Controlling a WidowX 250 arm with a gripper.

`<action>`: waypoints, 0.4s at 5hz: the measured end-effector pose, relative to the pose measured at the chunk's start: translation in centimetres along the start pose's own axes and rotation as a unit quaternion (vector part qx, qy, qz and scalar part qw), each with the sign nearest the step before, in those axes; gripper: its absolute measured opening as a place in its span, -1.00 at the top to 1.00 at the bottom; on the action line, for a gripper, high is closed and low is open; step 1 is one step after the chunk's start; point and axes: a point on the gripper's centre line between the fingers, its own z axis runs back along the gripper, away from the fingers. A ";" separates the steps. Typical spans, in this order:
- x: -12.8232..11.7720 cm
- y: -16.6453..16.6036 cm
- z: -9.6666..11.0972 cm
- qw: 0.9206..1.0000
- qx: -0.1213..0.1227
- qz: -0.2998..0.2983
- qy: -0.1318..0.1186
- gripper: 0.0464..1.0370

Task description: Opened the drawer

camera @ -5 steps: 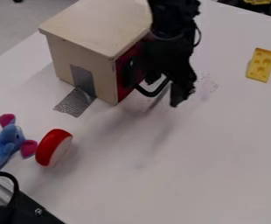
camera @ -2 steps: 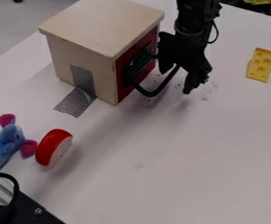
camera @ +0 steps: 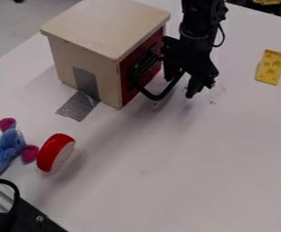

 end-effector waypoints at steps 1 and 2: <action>-0.1 -0.8 0.0 1.000 -0.030 0.006 0.000 0.27; 0.3 -3.0 0.2 0.998 -0.056 0.000 -0.004 0.70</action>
